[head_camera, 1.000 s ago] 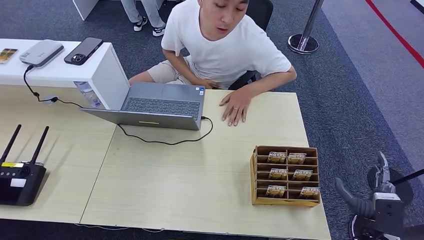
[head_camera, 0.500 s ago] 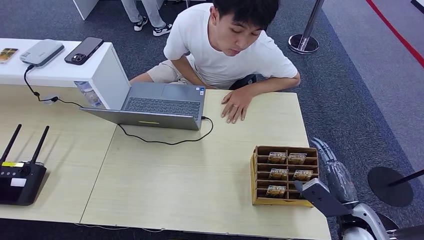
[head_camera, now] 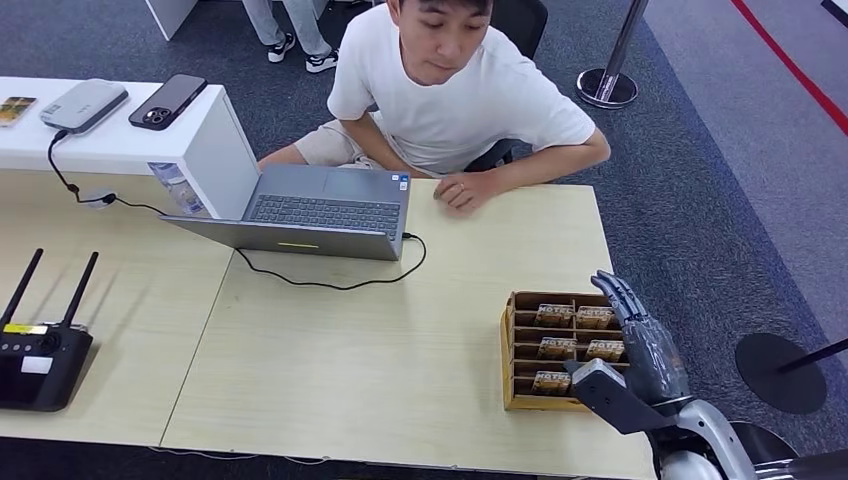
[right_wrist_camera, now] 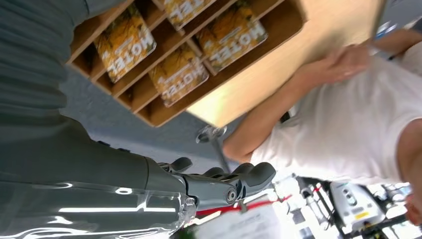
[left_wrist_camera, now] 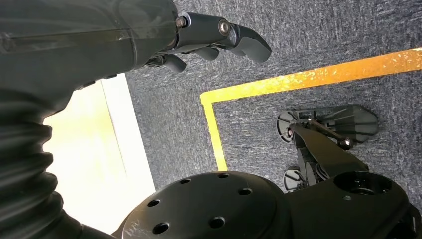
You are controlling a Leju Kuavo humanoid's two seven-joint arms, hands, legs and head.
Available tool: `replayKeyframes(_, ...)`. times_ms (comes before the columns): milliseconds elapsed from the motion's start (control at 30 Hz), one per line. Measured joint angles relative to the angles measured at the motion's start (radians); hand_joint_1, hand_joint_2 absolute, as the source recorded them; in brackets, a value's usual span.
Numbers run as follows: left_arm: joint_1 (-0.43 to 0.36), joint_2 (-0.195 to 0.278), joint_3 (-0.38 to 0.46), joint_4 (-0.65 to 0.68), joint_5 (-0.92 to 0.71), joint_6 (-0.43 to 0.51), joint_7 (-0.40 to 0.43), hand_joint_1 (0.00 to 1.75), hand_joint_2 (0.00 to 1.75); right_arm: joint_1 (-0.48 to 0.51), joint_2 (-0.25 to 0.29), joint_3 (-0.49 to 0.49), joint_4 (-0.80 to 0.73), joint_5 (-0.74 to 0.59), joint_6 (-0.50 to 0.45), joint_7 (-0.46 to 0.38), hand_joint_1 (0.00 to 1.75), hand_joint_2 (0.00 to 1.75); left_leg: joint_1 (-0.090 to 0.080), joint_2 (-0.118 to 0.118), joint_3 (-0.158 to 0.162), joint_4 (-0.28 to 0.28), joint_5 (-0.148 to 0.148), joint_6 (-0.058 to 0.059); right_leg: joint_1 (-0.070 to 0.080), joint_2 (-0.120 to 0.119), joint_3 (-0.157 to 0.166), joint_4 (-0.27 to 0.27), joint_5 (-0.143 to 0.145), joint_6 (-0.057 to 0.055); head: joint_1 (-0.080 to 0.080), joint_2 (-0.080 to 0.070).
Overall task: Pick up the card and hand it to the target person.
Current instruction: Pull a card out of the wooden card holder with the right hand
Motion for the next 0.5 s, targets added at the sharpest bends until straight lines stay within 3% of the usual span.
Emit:
replayKeyframes(100,0.0,0.0,0.001,0.0,0.0,0.0,0.0,0.0,1.75,-0.013,0.0,0.02,0.0,0.09,-0.077,0.052,0.28,1.75,0.0,0.0,0.0,0.0,0.0,0.0,0.0,0.0,0.0,0.0,0.0,0.0,0.0,0.0)
replayKeyframes(200,0.0,0.0,0.003,0.0,-0.001,0.001,0.003,0.0,1.75,-0.03,0.0,0.045,-0.001,0.157,-0.139,0.101,0.36,1.75,0.0,0.0,0.0,0.0,0.0,0.0,0.0,0.0,0.0,0.0,0.0,0.0,0.0,0.0)
replayKeyframes(500,0.0,-0.001,0.004,0.0,-0.003,0.008,0.009,0.0,1.75,-0.035,0.001,0.089,-0.025,0.283,-0.215,0.159,0.35,1.75,0.0,0.0,0.0,0.0,0.0,0.0,0.0,0.0,0.0,0.0,0.0,0.0,0.0,0.0)
